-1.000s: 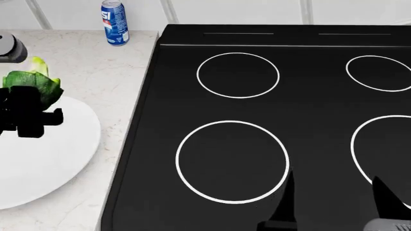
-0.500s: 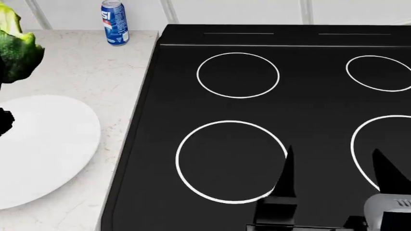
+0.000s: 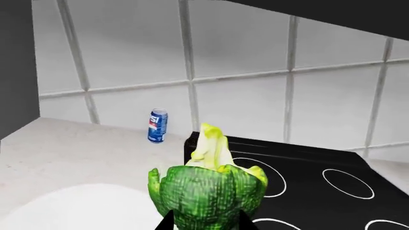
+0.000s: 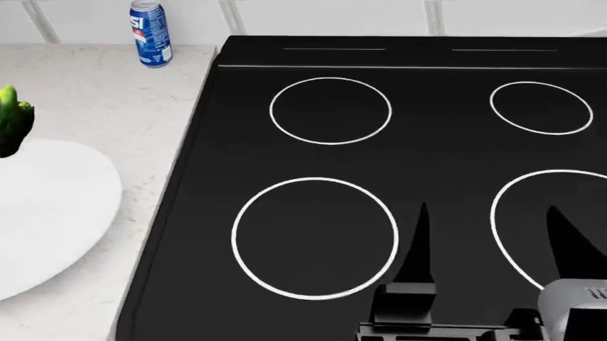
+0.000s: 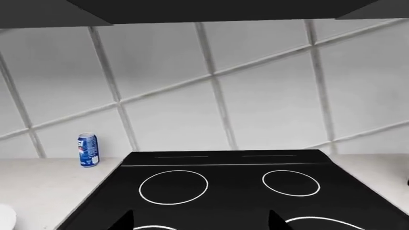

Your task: Pick the broccoli from the counter and place it in the microwave.

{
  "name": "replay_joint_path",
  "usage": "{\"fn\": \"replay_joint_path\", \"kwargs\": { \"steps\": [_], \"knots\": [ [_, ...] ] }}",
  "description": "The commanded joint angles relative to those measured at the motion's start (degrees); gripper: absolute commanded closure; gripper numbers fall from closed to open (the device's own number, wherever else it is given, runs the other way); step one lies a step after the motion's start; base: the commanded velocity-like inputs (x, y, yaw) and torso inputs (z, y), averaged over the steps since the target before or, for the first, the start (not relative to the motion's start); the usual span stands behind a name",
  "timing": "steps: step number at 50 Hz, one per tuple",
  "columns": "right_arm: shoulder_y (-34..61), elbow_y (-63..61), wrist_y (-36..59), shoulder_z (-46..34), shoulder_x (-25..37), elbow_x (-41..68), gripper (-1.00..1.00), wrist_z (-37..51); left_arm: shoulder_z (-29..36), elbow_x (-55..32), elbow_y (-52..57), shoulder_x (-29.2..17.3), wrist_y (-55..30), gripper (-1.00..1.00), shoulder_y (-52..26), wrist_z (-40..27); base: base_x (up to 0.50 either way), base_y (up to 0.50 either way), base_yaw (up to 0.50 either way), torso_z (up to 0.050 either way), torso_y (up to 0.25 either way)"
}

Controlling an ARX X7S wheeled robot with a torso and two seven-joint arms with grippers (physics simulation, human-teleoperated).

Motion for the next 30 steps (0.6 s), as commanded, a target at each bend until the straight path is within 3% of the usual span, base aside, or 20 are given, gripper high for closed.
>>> {"fn": "replay_joint_path", "kwargs": {
  "steps": [1,30],
  "knots": [
    [-0.4,-0.2,-0.3,0.1,0.4,0.2,-1.00,-0.1,-1.2,-1.3,1.7,-0.5,2.5,1.00,2.1,-1.0,0.00,-0.50,0.00,0.000,0.000],
    [-0.4,0.4,-0.7,-0.6,-0.1,-0.4,-1.00,0.0,0.5,0.1,0.9,0.2,2.7,1.00,2.7,0.3,0.00,-0.47,0.00,0.000,0.000]
  ]
}}
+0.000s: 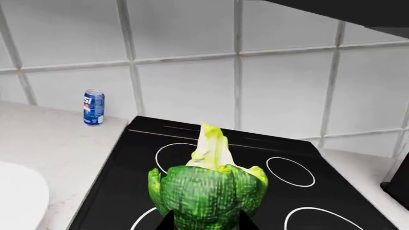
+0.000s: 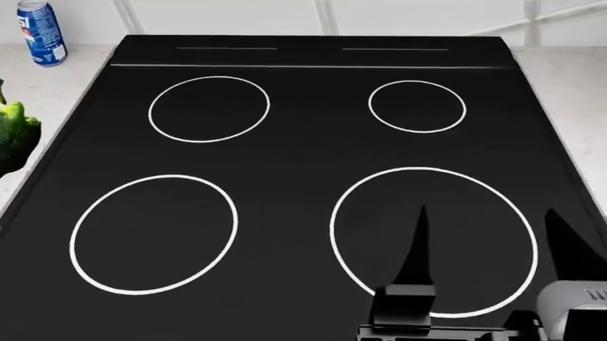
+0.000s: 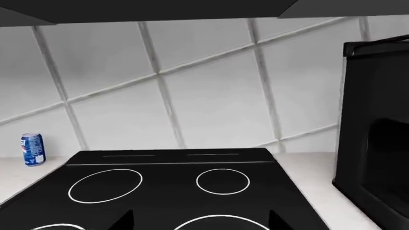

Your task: Pick the broccoli from the counter and place it in the microwave.

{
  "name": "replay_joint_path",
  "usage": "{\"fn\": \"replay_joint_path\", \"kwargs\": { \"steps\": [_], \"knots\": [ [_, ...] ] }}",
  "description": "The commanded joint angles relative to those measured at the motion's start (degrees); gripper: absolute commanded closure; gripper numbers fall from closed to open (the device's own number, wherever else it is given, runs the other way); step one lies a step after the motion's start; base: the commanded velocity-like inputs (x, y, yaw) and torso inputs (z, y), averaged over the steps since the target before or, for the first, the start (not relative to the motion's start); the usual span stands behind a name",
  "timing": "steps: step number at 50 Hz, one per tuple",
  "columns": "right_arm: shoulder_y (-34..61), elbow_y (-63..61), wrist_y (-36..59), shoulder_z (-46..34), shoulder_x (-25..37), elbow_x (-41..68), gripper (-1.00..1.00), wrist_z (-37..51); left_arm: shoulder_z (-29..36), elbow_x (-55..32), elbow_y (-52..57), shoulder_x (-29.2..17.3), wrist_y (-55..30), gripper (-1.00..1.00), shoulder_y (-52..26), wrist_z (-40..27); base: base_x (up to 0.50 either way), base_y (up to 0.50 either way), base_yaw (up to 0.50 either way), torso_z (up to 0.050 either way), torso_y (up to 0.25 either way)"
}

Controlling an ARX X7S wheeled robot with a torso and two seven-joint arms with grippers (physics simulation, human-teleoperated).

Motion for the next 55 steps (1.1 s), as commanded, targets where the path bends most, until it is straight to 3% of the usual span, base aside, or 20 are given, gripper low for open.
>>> {"fn": "replay_joint_path", "kwargs": {
  "steps": [1,6,12,17,22,35,55],
  "knots": [
    [0.0,0.2,-0.2,-0.3,-0.3,-0.6,-1.00,-0.1,1.3,0.4,-0.4,0.7,0.6,1.00,-0.3,0.1,0.00,0.00,0.00,0.000,0.000],
    [1.0,0.8,0.7,-1.1,-0.7,-0.4,-1.00,-0.4,5.6,-2.7,-1.2,1.1,-0.2,1.00,-8.2,-1.8,0.00,0.00,0.00,0.000,0.000],
    [3.0,2.1,1.4,-2.3,-2.8,-1.3,-1.00,-0.9,13.4,-7.9,-7.5,3.7,-3.2,1.00,-33.6,-4.6,0.00,0.00,0.00,0.000,0.000],
    [5.3,3.5,2.1,-3.3,-5.0,-2.1,-1.00,-1.4,15.7,-3.3,-15.6,9.0,-6.0,1.00,-47.0,-0.4,0.00,0.00,0.00,0.000,0.000],
    [6.7,4.7,2.4,-3.9,-6.4,-3.1,-1.00,-2.0,16.3,4.4,-22.4,12.2,-8.5,1.00,-55.1,6.0,0.00,0.00,0.00,0.000,0.000],
    [6.5,6.6,1.2,-4.2,-8.2,-5.7,-1.00,-3.0,19.1,21.8,-33.9,16.7,-9.9,1.00,-64.6,20.3,0.00,0.00,0.00,0.000,0.000],
    [6.1,7.4,-0.2,-3.8,-8.7,-6.9,-1.00,-4.1,29.9,49.6,-64.5,24.7,-1.2,1.00,-81.0,42.5,0.00,0.00,0.00,0.000,0.000]
  ]
}}
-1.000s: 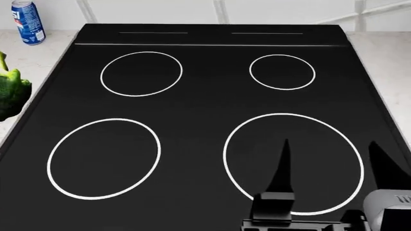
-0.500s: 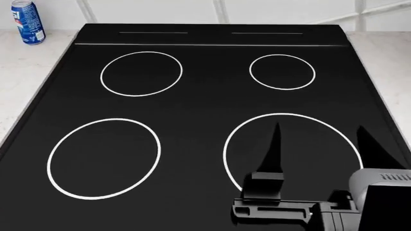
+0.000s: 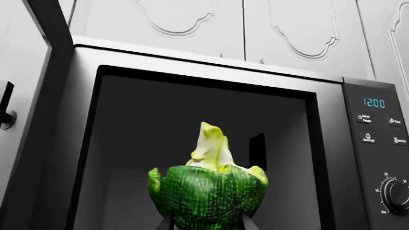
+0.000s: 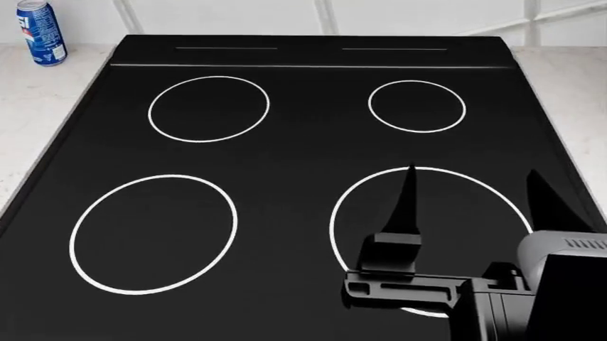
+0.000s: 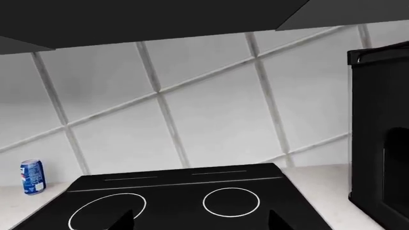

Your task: Pick the broccoli from the counter and place it in the microwave.

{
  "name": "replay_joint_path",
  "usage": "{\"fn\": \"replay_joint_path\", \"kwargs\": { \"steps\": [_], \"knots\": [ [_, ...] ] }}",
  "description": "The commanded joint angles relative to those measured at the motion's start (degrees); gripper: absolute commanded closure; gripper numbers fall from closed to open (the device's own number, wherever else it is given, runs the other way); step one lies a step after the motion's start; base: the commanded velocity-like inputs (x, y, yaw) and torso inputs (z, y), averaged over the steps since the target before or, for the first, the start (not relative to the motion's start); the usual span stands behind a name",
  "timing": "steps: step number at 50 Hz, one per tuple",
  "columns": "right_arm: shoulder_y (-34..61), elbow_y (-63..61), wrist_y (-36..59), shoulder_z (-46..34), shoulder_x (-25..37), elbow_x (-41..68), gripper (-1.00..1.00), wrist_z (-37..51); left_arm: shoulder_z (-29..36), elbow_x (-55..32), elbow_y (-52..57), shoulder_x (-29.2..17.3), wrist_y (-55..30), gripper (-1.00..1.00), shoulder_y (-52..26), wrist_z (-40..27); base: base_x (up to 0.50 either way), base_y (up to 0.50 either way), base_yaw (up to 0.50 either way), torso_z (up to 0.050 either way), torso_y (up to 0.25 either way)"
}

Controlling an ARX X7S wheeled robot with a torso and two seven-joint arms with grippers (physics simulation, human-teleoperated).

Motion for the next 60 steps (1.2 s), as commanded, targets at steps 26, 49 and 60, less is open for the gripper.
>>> {"fn": "replay_joint_path", "kwargs": {
  "steps": [26,49,60],
  "knots": [
    [2.6,-3.2,0.1,0.7,-0.4,3.5,-1.00,3.5,-1.8,58.2,-59.5,25.2,6.1,1.00,-15.6,33.5,0.00,0.00,0.00,0.000,0.000],
    [-0.5,-4.7,-1.8,1.3,-0.2,2.5,-1.00,4.4,4.6,55.2,-58.1,25.2,5.7,1.00,-15.6,32.9,0.00,0.00,0.00,0.000,0.000],
    [-2.0,-4.2,-3.0,2.1,0.2,2.2,-1.00,4.3,8.6,49.5,-56.5,25.2,5.6,1.00,-15.6,32.1,0.07,0.00,0.00,0.000,0.000]
  ]
}}
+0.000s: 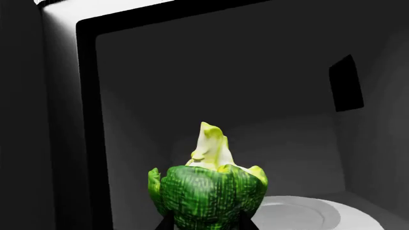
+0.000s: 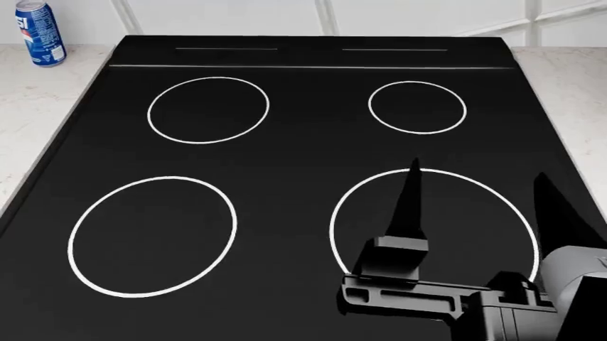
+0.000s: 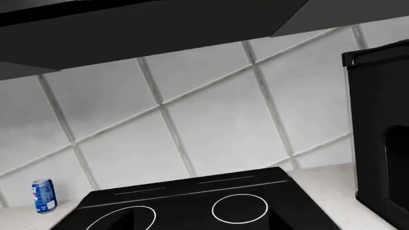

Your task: Pick the broccoli from the counter and place it in the microwave.

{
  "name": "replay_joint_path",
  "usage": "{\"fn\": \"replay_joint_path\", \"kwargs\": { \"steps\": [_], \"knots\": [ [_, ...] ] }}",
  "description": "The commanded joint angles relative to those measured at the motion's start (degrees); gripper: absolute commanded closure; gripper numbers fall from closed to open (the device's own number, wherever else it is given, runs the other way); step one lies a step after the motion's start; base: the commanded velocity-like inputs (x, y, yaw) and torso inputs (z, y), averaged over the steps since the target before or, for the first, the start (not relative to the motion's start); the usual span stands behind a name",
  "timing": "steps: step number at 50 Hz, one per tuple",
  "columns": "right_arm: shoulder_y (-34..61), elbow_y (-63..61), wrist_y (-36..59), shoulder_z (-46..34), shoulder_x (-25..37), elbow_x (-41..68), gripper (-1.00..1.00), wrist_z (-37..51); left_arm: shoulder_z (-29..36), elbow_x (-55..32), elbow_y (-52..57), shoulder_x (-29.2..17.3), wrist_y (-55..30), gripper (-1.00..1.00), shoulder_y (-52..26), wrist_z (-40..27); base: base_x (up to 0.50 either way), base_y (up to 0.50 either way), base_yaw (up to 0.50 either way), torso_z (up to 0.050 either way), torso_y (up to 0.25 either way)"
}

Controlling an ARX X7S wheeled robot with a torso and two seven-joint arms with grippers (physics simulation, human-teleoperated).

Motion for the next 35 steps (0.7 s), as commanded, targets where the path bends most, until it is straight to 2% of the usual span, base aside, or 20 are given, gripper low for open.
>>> {"fn": "replay_joint_path", "kwargs": {
  "steps": [1,31,35],
  "knots": [
    [-1.3,0.2,-0.8,0.4,0.2,-0.6,-1.00,0.1,4.0,-4.9,1.1,0.1,0.3,1.00,-0.1,-1.2,0.50,0.00,0.00,0.000,0.000],
    [-0.9,-0.5,-0.2,0.0,0.7,0.3,-1.00,1.3,8.8,-8.7,-0.5,0.1,0.6,1.00,-0.1,-1.1,0.50,0.00,0.00,0.000,0.001],
    [-1.1,-0.4,-0.5,0.0,0.5,0.3,-1.00,1.1,10.3,-10.7,-0.6,0.1,0.0,1.00,-0.1,-0.5,0.08,0.00,0.00,0.000,0.003]
  ]
}}
